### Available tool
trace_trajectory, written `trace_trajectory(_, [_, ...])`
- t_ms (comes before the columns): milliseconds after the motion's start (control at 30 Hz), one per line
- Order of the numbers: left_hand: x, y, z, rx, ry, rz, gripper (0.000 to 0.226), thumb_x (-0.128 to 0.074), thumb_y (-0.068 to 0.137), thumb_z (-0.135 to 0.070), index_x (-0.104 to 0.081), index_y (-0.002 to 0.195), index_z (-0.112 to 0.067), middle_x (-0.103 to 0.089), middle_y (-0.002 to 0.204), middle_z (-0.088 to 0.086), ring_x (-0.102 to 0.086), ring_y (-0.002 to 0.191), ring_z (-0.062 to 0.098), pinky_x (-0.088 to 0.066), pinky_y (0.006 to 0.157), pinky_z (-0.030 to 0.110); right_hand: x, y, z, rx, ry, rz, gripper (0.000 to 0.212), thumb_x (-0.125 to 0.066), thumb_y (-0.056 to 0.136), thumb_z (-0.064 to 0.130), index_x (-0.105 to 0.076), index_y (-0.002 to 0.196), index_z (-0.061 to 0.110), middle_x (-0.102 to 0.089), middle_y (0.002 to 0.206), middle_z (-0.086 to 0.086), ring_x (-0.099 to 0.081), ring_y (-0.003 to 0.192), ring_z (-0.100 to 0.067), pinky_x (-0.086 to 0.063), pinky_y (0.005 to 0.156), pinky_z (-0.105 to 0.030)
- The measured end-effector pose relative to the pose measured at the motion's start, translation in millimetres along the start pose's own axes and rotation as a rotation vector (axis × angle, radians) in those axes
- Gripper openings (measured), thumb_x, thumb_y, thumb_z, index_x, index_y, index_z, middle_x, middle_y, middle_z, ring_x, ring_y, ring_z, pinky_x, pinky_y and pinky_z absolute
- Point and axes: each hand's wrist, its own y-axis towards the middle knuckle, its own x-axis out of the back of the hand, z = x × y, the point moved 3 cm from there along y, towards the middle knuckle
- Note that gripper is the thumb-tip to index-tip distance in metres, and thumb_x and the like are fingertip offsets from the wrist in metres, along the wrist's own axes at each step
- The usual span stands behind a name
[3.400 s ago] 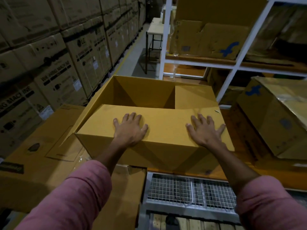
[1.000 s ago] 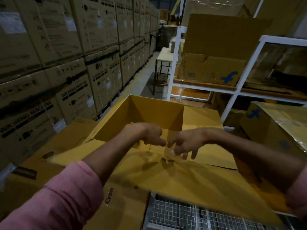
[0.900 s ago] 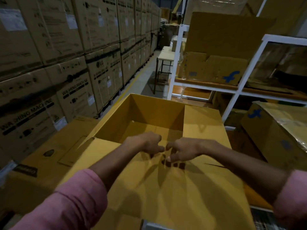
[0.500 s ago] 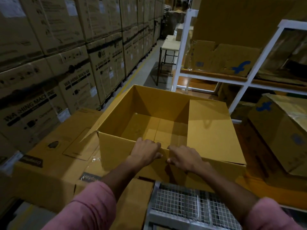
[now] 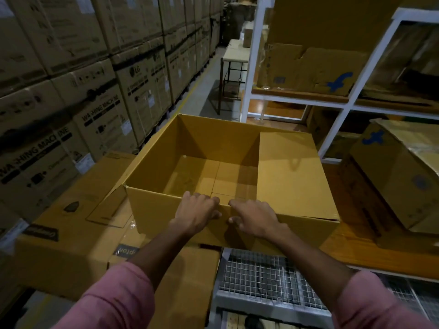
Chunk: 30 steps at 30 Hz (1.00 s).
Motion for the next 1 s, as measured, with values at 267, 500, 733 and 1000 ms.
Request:
trace_trajectory(267, [-1,-1,10,0.019,-0.018,0.004,0.033,-0.050,0.101,-0.051,-0.058,0.119,-0.025,-0.067,0.110,-0.002,-0.061,0.106,0.021,-0.038,0.093,0.042,-5,4,6,0.006,-0.006,-0.077,0.041,-0.057,0.097,0.052,-0.050,0.129,0.028,-0.065,0.111,0.003,-0.062,0.092,-0.019,-0.056,0.078,-0.038])
trace_trajectory(500, [2,22,0,0.192,-0.403,0.060,0.061,-0.020,0.105,-0.062,-0.064,0.123,-0.025,-0.070,0.116,-0.001,-0.061,0.112,0.021,-0.033,0.103,0.051,-13,-12,7,0.044,-0.019,-0.316,0.069,-0.075,0.086,0.040,-0.048,0.144,0.014,-0.047,0.149,-0.009,-0.044,0.137,-0.026,-0.045,0.109,-0.042])
trace_trajectory(733, [28,78,-45,0.363,-0.771,-0.094,0.052,-0.033,0.107,-0.052,-0.051,0.136,-0.012,-0.062,0.126,0.011,-0.056,0.120,0.034,-0.045,0.099,0.052,-18,-27,12,0.055,-0.091,-0.216,0.068,-0.070,0.089,0.022,-0.039,0.149,0.014,-0.055,0.135,-0.012,-0.053,0.117,-0.030,-0.043,0.098,-0.040])
trace_trajectory(1000, [14,118,-82,0.331,-0.784,0.238,0.084,-0.039,0.099,-0.065,-0.037,0.150,0.001,-0.048,0.149,0.022,-0.049,0.133,0.040,-0.041,0.108,0.053,2,-20,2,-0.082,0.016,-0.110,0.051,-0.030,0.104,0.052,-0.063,0.109,0.014,-0.068,0.095,-0.008,-0.065,0.080,-0.025,-0.052,0.071,-0.039])
